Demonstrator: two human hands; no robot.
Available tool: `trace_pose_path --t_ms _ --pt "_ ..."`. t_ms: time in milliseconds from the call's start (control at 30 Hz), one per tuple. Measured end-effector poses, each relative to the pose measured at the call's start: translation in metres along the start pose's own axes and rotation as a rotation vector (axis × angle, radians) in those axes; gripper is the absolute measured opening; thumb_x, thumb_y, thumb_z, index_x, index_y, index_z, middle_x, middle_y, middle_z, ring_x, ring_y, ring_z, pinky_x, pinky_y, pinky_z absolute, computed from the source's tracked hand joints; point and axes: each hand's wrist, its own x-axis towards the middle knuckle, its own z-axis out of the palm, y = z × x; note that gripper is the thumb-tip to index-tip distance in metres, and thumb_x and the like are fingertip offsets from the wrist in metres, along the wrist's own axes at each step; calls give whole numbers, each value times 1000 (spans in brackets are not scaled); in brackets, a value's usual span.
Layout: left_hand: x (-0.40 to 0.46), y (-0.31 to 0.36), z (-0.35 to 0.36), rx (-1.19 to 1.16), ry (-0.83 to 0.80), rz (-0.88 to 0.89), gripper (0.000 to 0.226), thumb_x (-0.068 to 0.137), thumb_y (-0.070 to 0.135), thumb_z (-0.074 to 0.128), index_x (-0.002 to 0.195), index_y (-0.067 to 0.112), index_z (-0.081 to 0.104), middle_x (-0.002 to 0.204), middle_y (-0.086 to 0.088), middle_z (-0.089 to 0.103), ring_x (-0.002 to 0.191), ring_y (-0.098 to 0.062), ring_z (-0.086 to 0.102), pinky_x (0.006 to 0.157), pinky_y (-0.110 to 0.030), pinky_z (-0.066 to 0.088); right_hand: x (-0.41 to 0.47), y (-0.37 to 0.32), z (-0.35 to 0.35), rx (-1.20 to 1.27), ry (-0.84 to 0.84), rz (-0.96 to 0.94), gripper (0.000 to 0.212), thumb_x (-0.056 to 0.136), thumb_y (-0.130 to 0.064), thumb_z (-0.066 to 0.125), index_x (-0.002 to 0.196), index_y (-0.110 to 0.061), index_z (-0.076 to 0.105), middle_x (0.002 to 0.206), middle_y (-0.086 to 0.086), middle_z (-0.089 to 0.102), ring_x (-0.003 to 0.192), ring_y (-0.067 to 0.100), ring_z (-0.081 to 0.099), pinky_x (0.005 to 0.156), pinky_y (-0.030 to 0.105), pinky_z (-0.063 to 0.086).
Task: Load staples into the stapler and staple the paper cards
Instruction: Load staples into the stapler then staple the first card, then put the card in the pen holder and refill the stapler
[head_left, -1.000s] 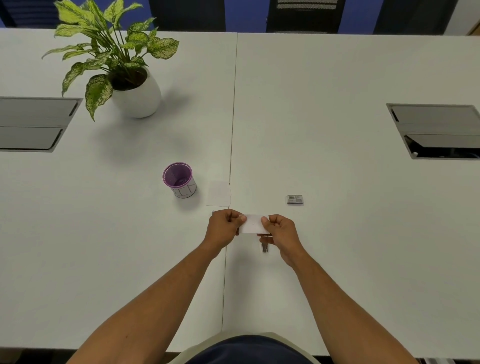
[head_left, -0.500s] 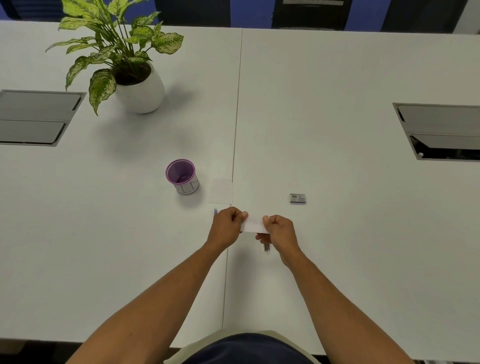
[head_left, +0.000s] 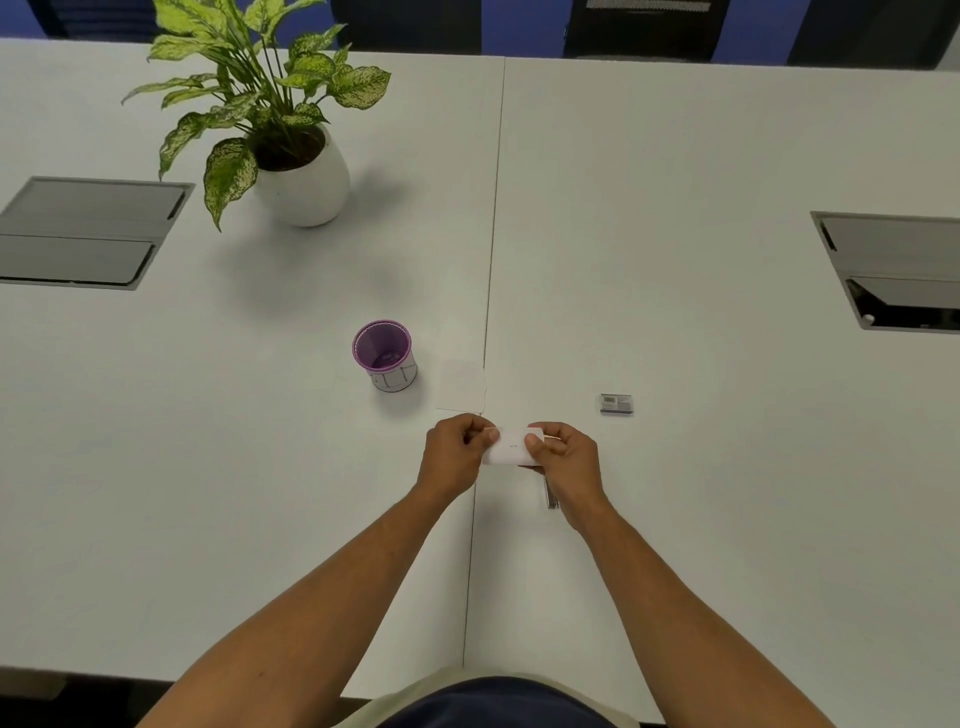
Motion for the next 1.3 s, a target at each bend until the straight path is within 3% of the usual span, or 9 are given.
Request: trace_pose_path --t_ms 267,367,433,500,633,833,1000,1133,1300 --pt "11 -4 -27 -64 -51 -28 7 89 18 67 93 14 67 76 6 66 63 -2 62 58 -13 49 8 -9 32 -29 -5 17 8 94 -14 62 98 -9 68 101 13 70 92 25 69 68 32 61" --pt "20 -6 -39 -62 5 -43 4 89 17 66 89 14 67 79 -2 68 71 -16 64 64 -28 56 10 -13 46 -38 -34 7 10 96 -16 59 93 -13 67 94 10 71 82 25 72 62 30 60" --pt "27 -8 -49 -83 41 -61 5 91 16 64 89 13 68 79 -3 69 70 -19 66 55 -23 54 12 -15 55 -61 -51 9 12 98 -17 56 93 -16 67 89 8 73 74 23 74 60 29 59" --pt "37 -12 -63 -74 104 -71 6 91 16 63 87 14 68 76 0 69 67 -17 66 52 -20 52 15 -13 60 -94 -43 24 12 97 -13 57 92 -17 67 81 4 74 69 20 73 58 27 57" --pt "61 -16 -93 -39 324 -96 10 90 18 63 85 13 71 78 -1 68 73 -19 62 70 -28 50 19 -6 61 -183 -28 68 16 92 -4 56 89 -15 68 80 4 74 68 18 71 58 27 55" --pt "98 -9 -130 134 551 -69 18 94 20 54 87 9 66 82 -4 65 74 -21 58 67 -28 41 20 10 65 -279 -34 117 14 94 -4 53 92 -10 66 82 6 72 66 15 68 56 25 55" --pt "122 -13 -138 388 472 -59 17 94 19 53 92 7 66 94 -9 63 77 -26 59 67 -34 47 19 23 70 -328 -43 159 15 93 -2 54 89 -10 66 81 7 70 66 16 67 56 24 54" --pt "131 -17 -131 459 296 -78 33 89 30 60 115 8 63 114 -13 58 100 -31 60 83 -42 52 23 28 68 -341 -37 178 13 92 -3 57 88 -12 66 80 6 70 66 17 67 57 26 54" --pt "112 -18 -104 474 504 155 44 87 35 64 122 9 56 125 -14 50 110 -32 50 90 -42 42 34 32 71 -392 31 174 9 93 -6 57 98 -9 64 86 11 69 70 20 68 64 37 59"
